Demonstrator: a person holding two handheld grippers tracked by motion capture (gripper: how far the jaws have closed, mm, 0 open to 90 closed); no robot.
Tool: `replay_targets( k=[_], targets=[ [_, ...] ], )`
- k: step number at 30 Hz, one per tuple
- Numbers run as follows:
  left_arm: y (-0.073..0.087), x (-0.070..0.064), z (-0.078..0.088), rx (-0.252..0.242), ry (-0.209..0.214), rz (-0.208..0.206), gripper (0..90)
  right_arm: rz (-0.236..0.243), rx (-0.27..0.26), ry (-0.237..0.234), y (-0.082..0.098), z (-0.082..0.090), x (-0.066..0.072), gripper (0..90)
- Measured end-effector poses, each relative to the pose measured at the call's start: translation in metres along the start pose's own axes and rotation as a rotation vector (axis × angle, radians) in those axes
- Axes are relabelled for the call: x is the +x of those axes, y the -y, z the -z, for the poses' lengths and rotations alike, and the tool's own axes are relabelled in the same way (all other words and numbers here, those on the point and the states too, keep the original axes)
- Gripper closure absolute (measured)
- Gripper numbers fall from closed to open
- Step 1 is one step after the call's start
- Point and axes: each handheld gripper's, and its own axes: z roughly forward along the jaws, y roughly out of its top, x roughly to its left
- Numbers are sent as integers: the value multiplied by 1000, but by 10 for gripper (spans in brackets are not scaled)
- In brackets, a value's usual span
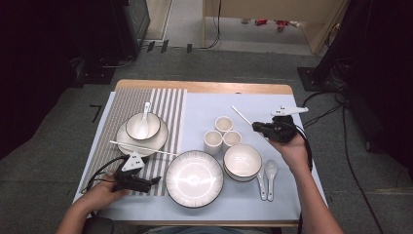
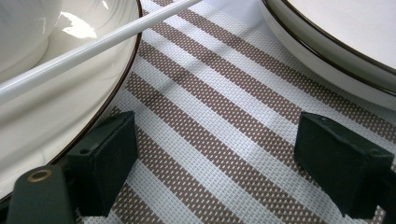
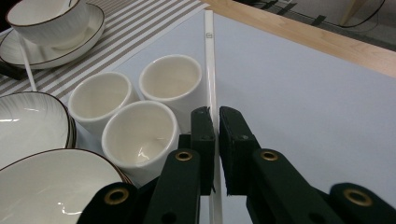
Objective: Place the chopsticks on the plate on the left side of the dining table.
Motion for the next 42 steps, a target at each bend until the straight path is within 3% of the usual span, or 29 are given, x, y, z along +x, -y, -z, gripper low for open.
replay_targets(
  k=[42],
  targets=[
    [0,0,0,1,0,-1,138,76,-5,-106,-31,-19,21,851]
  ],
)
